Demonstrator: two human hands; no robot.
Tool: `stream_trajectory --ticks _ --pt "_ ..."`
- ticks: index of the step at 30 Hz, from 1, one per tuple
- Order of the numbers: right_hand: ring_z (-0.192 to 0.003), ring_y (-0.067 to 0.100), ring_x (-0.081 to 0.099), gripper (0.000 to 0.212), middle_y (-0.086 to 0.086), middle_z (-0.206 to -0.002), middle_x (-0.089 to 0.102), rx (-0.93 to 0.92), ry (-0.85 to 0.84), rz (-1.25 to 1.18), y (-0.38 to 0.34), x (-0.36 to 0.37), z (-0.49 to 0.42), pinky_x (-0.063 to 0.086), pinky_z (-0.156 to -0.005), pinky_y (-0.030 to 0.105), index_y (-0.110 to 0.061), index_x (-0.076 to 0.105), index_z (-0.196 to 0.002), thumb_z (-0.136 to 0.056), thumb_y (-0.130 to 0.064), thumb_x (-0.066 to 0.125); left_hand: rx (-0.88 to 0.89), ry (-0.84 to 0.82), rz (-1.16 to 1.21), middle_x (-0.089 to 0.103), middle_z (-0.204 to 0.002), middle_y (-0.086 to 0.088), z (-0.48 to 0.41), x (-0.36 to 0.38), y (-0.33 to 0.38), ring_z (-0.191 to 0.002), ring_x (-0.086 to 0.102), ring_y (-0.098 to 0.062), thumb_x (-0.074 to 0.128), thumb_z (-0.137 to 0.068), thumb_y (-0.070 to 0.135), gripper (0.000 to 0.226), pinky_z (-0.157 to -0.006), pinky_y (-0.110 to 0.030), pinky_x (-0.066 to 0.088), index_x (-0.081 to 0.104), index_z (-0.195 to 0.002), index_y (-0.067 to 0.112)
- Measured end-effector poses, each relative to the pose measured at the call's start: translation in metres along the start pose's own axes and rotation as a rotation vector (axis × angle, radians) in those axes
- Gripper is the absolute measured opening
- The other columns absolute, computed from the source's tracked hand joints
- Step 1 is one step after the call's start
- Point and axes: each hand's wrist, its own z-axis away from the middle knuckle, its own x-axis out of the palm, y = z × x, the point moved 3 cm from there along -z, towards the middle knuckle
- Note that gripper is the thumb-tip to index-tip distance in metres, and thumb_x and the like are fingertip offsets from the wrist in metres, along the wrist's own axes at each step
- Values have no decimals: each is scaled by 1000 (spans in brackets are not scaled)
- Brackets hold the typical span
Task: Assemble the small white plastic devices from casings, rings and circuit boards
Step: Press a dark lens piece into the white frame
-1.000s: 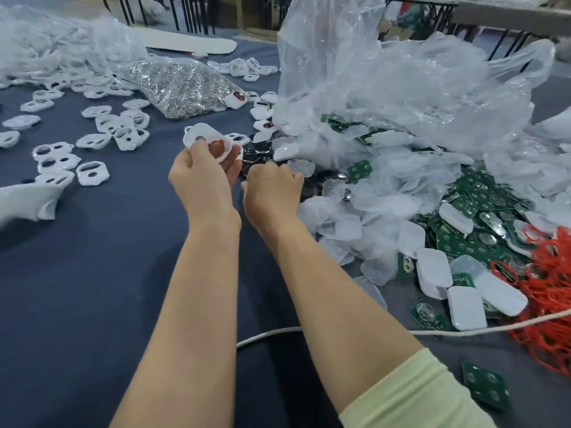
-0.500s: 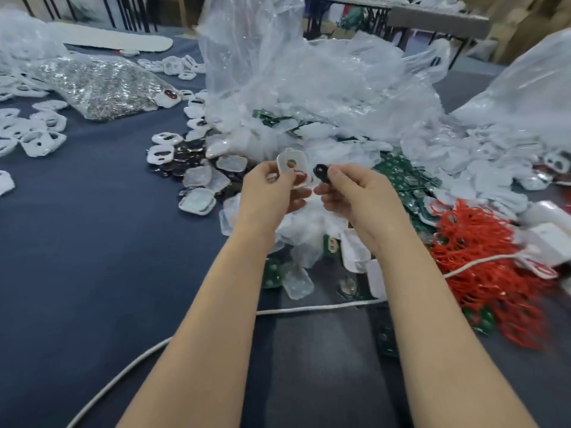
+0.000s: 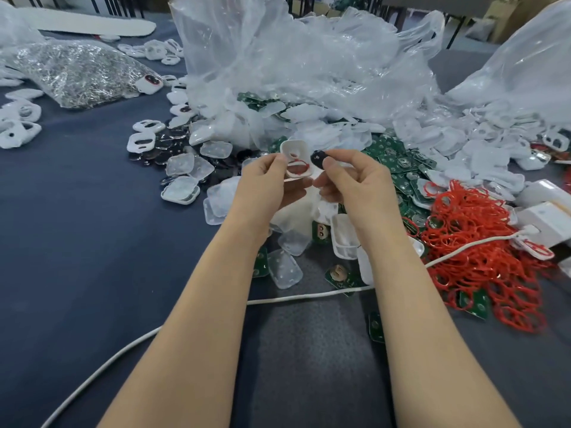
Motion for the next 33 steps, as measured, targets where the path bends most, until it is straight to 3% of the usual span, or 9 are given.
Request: stream_trajectory --ticks 2,6,12,16,19,22,26,30,33 --pt "-54 4 59 13 -5 -61 68 -10 25 -12 0 0 0 50 -55 17 -19 66 -90 -93 -9 58 19 12 0 71 -69 5 0 -1 1 -58 68 -5 40 -103 14 28 -55 -18 54 62 -86 13" --pt "-59 1 60 10 -7 -68 67 -52 67 -41 1 3 -1 49 -58 14 -10 69 -95 -93 -10 59 33 7 -10 71 -65 7 1 -1 2 -58 68 -5 40 -103 15 28 -55 -18 54 63 -86 15" --pt "-64 1 61 23 -4 -76 65 -103 62 17 2 7 0 51 -65 18 -21 57 -106 -92 -2 58 66 -32 -37 70 -83 1 2 1 1 -68 70 -5 41 -104 17 24 -65 -18 57 63 -96 16" --pt "-72 11 62 18 -1 -79 65 -116 118 10 0 5 0 52 -62 18 -19 62 -90 -91 -2 59 152 -6 -87 70 -86 2 2 1 2 -71 71 -6 42 -103 16 21 -65 -19 56 62 -99 15" --pt "-55 4 55 17 1 -73 61 -92 184 -51 1 -1 1 46 -52 16 -22 61 -87 -92 -6 58 275 42 -203 69 -91 2 2 1 5 -79 71 -9 43 -101 8 18 -71 -20 56 60 -104 13" --pt "-49 5 54 15 0 -63 62 -6 207 -165 5 -3 0 47 -50 18 -19 62 -88 -94 -7 57 376 47 -275 69 -97 1 3 0 7 -90 68 -14 48 -97 2 20 -83 -24 55 60 -105 17" --pt "-61 11 65 8 4 -73 67 149 165 -486 7 2 -3 54 -58 20 -10 62 -88 -94 -14 59 459 81 -307 71 -94 -6 4 1 9 -88 65 -26 49 -90 -8 31 -84 -33 52 67 -97 17" --pt "-64 12 67 2 9 -84 66 221 87 -538 8 10 -3 53 -58 20 -8 58 -92 -92 -7 60 469 -22 -239 67 -107 2 10 7 11 -102 61 -1 40 -88 -17 44 -94 -17 48 67 -98 15" --pt "-64 12 65 14 5 -79 63 172 139 -462 8 6 -3 53 -59 22 -11 57 -93 -89 2 60 376 -122 -111 64 -118 -2 8 11 8 -114 59 -11 33 -92 -15 46 -96 -23 50 67 -98 15"
